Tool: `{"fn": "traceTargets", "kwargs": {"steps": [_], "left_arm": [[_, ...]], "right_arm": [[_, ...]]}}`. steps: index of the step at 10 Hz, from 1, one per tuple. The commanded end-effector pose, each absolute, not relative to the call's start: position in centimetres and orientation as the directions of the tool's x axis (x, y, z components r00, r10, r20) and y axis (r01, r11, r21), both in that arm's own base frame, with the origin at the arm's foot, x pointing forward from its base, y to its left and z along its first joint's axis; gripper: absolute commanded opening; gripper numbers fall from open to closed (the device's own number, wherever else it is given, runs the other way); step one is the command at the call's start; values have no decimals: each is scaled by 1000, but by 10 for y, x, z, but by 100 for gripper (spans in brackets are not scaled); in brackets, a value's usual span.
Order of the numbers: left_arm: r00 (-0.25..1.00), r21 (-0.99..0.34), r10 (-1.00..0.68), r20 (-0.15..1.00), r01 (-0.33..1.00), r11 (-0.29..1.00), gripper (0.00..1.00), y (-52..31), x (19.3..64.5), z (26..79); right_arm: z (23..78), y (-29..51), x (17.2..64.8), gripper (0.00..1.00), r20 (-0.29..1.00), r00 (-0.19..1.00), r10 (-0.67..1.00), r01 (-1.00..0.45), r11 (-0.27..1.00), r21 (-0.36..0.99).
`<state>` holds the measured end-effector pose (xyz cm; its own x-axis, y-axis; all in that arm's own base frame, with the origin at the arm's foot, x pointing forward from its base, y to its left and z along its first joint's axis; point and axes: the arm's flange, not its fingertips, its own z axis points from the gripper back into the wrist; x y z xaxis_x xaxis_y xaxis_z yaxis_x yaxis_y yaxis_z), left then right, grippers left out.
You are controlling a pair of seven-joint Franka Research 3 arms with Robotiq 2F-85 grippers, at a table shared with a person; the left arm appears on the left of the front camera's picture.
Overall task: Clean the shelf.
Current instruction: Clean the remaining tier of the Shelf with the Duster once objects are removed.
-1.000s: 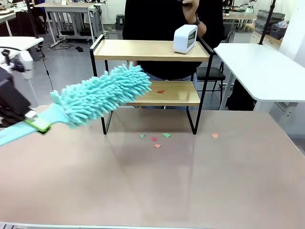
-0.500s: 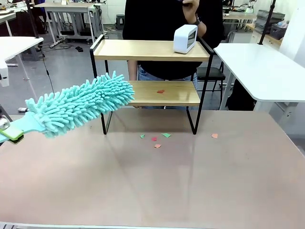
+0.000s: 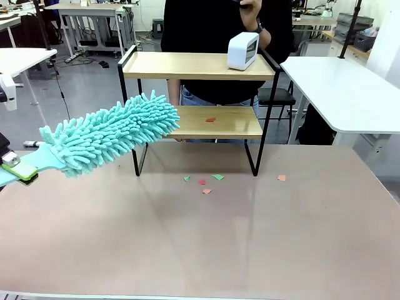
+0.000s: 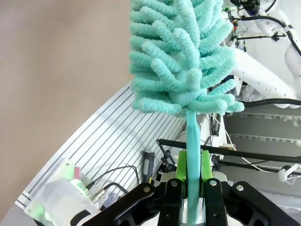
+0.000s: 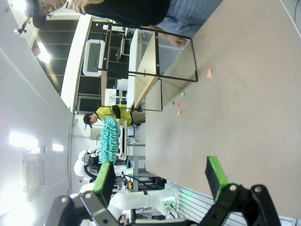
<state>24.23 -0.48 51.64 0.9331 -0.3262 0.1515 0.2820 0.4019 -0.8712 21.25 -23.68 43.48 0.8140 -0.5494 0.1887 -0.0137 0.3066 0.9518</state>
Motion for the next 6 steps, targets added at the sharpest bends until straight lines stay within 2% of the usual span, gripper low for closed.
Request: {"fn": "traceTargets", "kwargs": {"steps": [1, 2, 6], "left_arm": [[933, -871, -326, 152, 282, 402, 13, -5, 242, 516], [959, -846, -251, 135, 243, 475, 13, -20, 254, 513], [968, -809, -217, 127, 228, 543, 13, -70, 285, 513]], "right_arm": [[435, -237, 214, 100, 217, 806, -551, -48, 305, 951], [435, -237, 214, 100, 217, 806, -551, -48, 305, 951], [435, -237, 214, 100, 217, 806, -551, -48, 305, 951]]}}
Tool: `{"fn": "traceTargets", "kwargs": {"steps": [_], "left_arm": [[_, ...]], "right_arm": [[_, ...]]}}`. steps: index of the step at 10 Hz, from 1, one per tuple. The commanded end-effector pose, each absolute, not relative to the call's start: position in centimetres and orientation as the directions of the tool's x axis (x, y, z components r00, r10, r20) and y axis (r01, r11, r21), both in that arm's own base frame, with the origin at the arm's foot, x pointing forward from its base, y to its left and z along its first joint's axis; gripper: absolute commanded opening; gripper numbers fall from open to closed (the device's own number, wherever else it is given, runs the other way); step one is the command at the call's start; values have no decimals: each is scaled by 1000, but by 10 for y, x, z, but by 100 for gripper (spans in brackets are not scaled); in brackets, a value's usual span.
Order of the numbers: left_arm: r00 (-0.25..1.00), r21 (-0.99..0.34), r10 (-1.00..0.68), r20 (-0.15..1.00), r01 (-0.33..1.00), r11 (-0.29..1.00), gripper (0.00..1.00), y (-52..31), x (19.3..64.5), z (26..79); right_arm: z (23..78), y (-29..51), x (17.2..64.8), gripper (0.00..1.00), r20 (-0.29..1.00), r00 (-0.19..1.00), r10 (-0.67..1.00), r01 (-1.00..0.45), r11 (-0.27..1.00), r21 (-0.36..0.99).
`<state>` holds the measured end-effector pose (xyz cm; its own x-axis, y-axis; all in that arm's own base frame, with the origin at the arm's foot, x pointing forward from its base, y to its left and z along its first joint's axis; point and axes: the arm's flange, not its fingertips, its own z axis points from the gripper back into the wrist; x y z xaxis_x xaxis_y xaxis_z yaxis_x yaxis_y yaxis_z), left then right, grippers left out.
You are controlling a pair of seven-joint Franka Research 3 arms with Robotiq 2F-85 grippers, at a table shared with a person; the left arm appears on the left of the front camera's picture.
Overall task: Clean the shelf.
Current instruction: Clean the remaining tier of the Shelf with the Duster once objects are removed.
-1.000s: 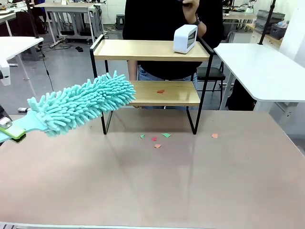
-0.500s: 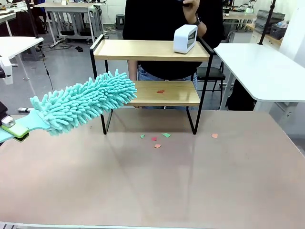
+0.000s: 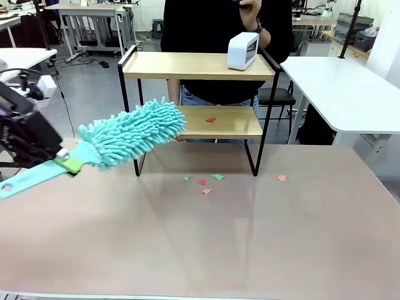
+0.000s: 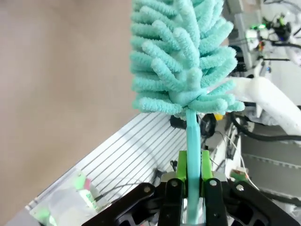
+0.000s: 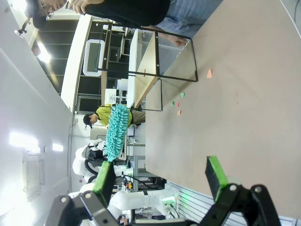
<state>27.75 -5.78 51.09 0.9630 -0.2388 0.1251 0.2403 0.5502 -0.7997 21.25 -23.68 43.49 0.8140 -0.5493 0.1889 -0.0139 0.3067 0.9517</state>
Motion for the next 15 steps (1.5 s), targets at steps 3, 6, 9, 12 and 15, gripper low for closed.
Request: {"fn": "traceTargets", "kwargs": {"steps": [3, 6, 9, 12, 15], "left_arm": [[977, -764, -134, 166, 214, 608, 13, -111, 326, 508], [973, -720, -126, 194, 229, 655, 13, -155, 366, 501], [977, -689, -72, 199, 191, 699, 13, -187, 406, 493], [982, -687, -62, 177, 169, 706, 13, -197, 426, 485], [986, -679, -61, 157, 152, 718, 13, -203, 439, 480]], "right_arm": [[435, -237, 214, 100, 217, 806, -551, -48, 305, 951], [435, -237, 214, 100, 217, 806, -551, -48, 305, 951], [435, -237, 214, 100, 217, 806, -551, -48, 305, 951], [435, -237, 214, 100, 217, 806, -551, -48, 305, 951], [435, -237, 214, 100, 217, 806, -551, -48, 305, 951]]}}
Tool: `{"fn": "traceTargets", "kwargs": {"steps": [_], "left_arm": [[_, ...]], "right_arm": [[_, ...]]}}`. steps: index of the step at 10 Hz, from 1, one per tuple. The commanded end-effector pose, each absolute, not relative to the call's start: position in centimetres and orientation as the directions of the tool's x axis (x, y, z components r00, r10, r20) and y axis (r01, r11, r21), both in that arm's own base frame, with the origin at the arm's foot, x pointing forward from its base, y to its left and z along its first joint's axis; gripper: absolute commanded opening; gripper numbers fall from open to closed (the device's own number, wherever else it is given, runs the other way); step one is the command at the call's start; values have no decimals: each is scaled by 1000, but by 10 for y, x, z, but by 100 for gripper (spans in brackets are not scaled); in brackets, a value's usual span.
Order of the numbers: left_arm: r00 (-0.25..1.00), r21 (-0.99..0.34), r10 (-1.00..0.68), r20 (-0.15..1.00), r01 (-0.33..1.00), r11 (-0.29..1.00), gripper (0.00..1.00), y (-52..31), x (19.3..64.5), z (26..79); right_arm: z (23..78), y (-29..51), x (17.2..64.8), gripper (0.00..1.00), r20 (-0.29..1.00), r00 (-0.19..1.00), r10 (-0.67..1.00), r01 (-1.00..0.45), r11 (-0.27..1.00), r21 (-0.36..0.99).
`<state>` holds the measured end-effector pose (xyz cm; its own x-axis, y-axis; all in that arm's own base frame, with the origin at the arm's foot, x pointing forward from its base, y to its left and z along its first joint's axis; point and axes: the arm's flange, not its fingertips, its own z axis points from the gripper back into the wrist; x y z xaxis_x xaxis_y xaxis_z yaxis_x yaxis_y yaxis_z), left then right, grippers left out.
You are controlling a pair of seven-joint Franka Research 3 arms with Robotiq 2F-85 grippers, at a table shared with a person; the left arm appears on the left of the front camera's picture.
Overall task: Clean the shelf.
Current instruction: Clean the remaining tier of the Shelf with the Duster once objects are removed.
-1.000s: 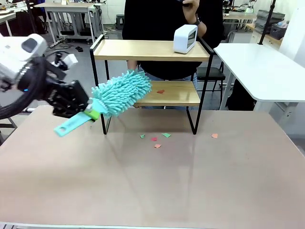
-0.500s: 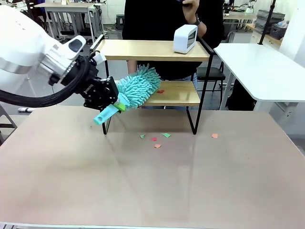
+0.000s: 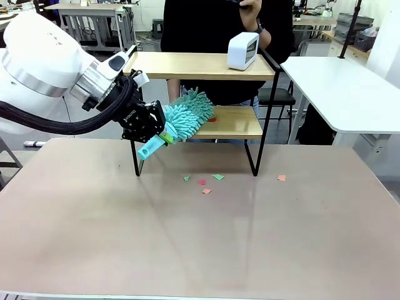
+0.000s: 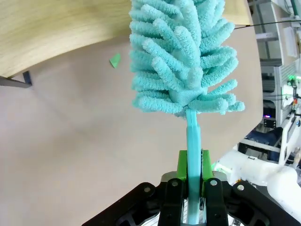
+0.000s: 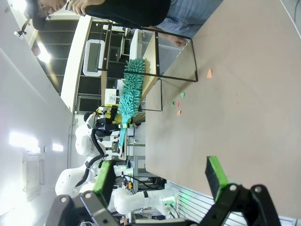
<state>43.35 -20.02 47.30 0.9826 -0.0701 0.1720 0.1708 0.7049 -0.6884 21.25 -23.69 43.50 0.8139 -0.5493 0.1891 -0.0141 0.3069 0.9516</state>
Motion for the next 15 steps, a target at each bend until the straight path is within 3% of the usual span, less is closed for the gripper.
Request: {"fn": "traceTargets", "kwargs": {"steps": [1, 6, 9, 15], "left_arm": [[985, -685, -95, 143, 168, 709, 13, -205, 438, 479], [869, -729, -477, 134, 412, 546, 13, -209, 399, 497], [695, -738, -711, 107, 535, 412, 13, -200, 370, 507], [688, -797, -709, 155, 511, 322, 13, -160, 334, 531]], "right_arm": [[435, -237, 214, 100, 217, 806, -551, -48, 305, 951], [435, -237, 214, 100, 217, 806, -551, -48, 305, 951], [435, -237, 214, 100, 217, 806, -551, -48, 305, 951], [435, -237, 214, 100, 217, 806, -551, -48, 305, 951]]}}
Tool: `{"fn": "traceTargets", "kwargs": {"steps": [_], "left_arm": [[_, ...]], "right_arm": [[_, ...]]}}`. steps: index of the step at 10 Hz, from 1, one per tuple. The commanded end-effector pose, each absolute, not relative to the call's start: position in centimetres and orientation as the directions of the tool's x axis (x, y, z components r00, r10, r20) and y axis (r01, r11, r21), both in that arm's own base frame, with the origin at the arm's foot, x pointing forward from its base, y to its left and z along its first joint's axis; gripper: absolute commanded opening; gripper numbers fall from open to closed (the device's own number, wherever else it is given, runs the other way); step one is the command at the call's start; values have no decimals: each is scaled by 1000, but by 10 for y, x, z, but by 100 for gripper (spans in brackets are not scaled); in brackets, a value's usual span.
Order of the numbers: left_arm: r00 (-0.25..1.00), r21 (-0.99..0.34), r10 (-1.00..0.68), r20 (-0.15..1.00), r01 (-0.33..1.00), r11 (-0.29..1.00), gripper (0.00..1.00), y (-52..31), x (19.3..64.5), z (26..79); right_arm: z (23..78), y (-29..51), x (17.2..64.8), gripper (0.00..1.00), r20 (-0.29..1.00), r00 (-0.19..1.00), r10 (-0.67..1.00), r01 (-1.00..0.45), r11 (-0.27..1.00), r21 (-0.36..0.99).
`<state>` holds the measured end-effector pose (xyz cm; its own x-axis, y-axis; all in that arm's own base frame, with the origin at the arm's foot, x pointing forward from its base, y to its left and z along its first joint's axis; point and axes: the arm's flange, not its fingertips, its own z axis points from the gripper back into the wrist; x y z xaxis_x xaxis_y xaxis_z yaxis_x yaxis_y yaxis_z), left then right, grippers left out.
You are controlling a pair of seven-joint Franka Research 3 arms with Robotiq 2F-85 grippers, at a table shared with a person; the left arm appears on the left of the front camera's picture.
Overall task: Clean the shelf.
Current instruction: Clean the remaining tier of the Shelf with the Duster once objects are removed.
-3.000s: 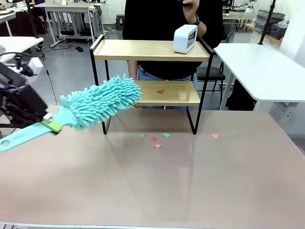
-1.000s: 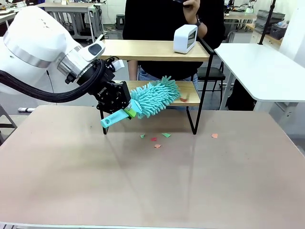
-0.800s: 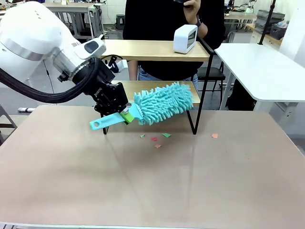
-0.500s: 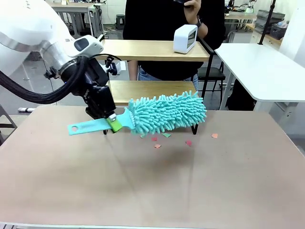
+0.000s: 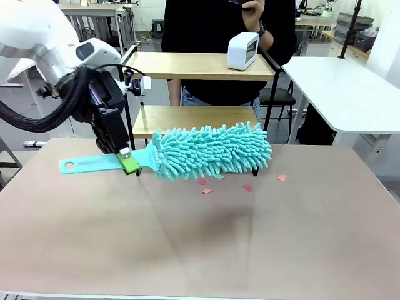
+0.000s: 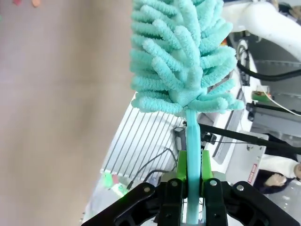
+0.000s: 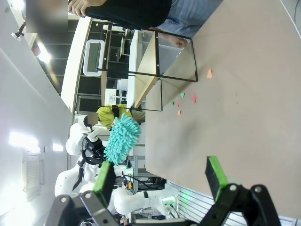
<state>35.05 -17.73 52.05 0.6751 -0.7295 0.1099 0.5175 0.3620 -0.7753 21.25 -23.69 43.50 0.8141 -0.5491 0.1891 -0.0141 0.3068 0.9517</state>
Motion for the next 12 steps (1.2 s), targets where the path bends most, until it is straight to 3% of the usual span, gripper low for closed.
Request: {"fn": "traceTargets", "kwargs": {"steps": [1, 3, 5, 9, 12], "left_arm": [[670, -825, -718, 186, 504, 257, 13, -130, 308, 544], [754, -865, -588, 295, 471, 171, 13, -36, 261, 571], [912, -890, -230, 340, 391, 235, 13, 48, 246, 570], [951, -967, 176, 253, 255, 15, 13, 180, 250, 532], [969, -987, 198, 149, 156, -23, 13, 222, 265, 494]], "right_arm": [[435, -237, 214, 100, 217, 806, -551, -48, 305, 951], [435, -237, 214, 100, 217, 806, -551, -48, 305, 951], [435, -237, 214, 100, 217, 806, -551, -48, 305, 951], [435, -237, 214, 100, 217, 806, -551, -48, 305, 951], [435, -237, 214, 100, 217, 806, -551, -48, 305, 951]]}}
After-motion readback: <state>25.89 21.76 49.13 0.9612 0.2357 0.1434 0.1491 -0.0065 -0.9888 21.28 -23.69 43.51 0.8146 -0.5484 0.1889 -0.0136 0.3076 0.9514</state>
